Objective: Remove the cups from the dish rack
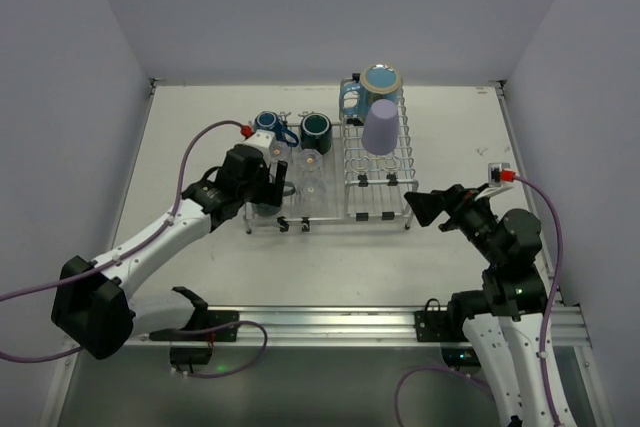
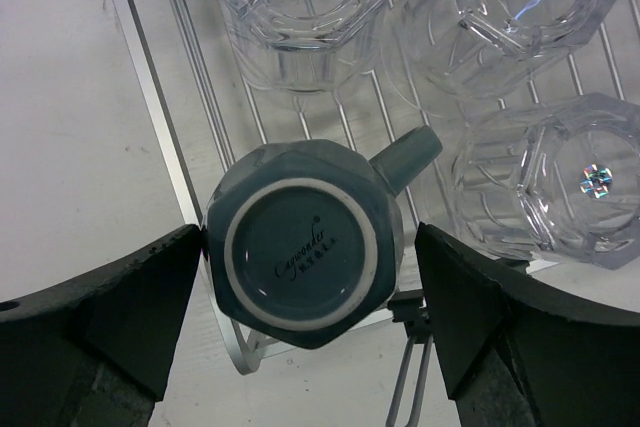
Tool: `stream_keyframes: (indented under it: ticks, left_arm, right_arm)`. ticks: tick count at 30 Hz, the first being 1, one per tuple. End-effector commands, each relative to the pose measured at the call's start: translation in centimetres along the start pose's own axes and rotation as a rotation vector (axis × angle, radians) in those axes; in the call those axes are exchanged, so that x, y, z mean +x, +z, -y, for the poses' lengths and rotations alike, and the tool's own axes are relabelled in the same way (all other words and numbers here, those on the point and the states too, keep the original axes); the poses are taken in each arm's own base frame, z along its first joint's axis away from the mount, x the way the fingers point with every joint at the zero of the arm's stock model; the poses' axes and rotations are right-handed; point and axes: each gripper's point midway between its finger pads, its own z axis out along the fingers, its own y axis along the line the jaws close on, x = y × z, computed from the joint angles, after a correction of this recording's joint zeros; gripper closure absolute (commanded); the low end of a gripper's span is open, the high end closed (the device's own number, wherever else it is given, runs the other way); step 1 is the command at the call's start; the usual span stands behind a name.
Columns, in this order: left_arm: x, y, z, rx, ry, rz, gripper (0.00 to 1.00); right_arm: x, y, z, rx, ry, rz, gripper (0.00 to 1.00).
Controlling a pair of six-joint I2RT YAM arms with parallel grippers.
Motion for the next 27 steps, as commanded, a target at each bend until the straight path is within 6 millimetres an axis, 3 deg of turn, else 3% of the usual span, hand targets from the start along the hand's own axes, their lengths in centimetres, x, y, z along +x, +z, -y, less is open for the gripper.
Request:
stream_keyframes:
  ticks: [1,6,11,13,16,20,27]
  left_arm:
    - [-2.0,0.8,0.3,-0.016,-0.029,0.061,0.09]
    - [-1.1,1.5,0.2,-0.029,-0.035,0.032,0.12]
    - [-1.2,1.5,0.2,-0.034,-0.041,0.046,0.42]
    - [-1.6,1.1,0.2,-0.032,-0.049,0.061,0.61]
    - [-3.2,-0.5,0.1,-0.020,-0.071,0.126,0.74]
    - [-5.9,-3.5,0.8,0.043,-0.103,0.225,0.79]
    - [-8.0,-8.2,0.9,0.105,-0.156,0.324,0.85]
  right_arm:
    - [-0.3,-0.1,-1.0,-0.050,-0.021,0.003,0.01]
    - [-0.1,0.0,-0.8,-0.048,-0.024,-0.002,0.01]
    - [0.1,0.1,-0.8,-0.052,-0.016,-0.012,0.01]
    - [-0.1,0.1,-1.0,-0.056,-0.015,-0.008,0.01]
    - [-0.6,-0.2,-1.6,-0.068,-0.011,0.005,0.01]
    - [-1.6,-0.4,-2.8,-0.104,0.013,0.030,0.01]
    - [-2.7,-1.1,-6.0,-0.238,0.093,0.051,0.01]
